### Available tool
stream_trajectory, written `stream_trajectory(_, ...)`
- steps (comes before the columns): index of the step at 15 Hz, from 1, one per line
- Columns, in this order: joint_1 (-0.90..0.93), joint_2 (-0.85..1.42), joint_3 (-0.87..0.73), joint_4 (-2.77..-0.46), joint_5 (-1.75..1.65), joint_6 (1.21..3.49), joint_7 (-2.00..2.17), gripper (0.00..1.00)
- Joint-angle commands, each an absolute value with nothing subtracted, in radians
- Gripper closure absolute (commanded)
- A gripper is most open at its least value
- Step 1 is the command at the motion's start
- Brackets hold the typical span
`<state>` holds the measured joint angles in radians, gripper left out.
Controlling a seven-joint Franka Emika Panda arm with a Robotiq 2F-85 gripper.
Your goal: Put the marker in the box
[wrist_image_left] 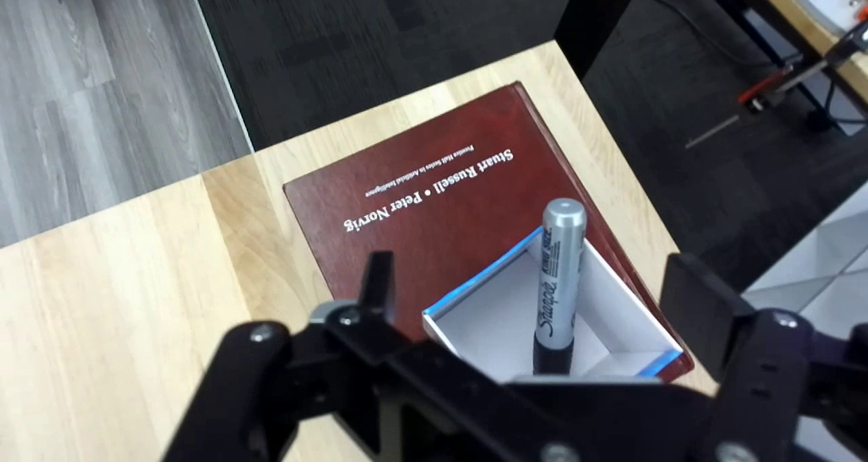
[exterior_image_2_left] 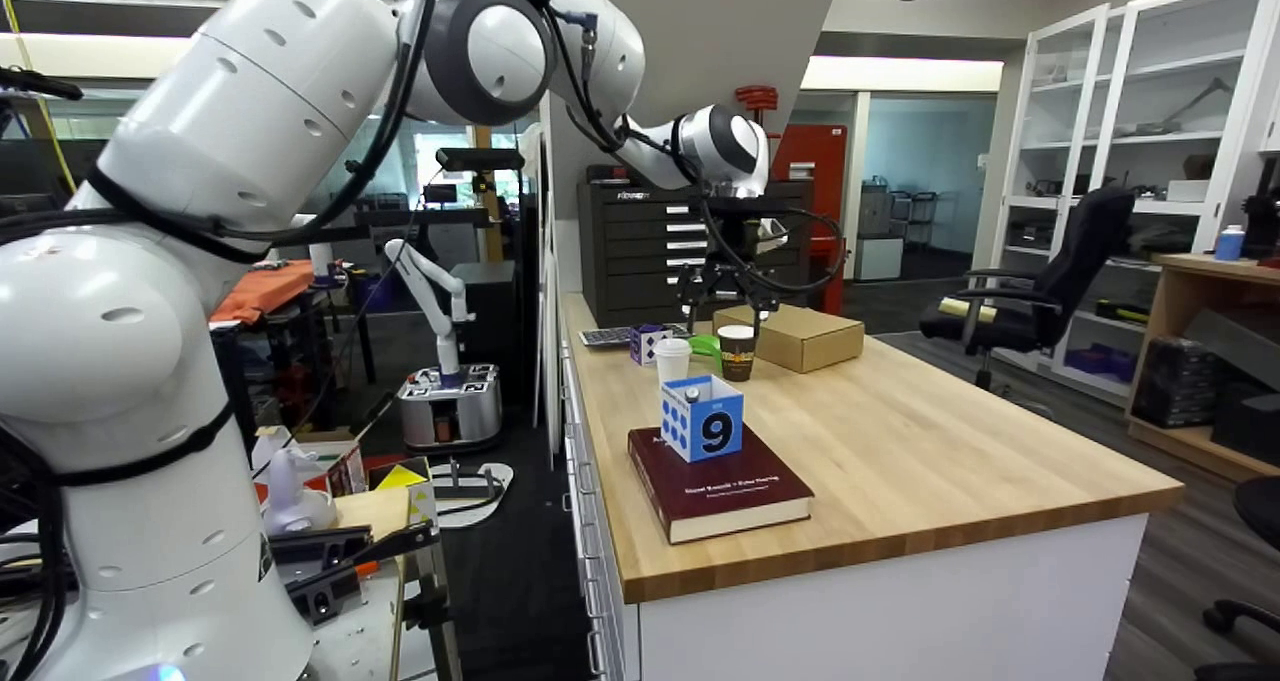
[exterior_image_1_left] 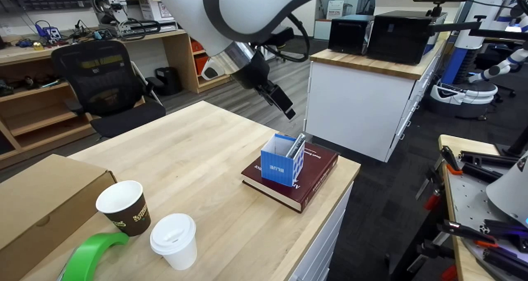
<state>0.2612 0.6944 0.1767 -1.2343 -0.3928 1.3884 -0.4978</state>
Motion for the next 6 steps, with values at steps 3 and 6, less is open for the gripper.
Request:
stream_trajectory(3,0.238,0.657,0.174,-1.270,-0.353,1.425,-0.474,0.00)
stream_trajectory(6,0.248,0.672,0.175,-1.268,-0.355,1.425,-0.473,0.00)
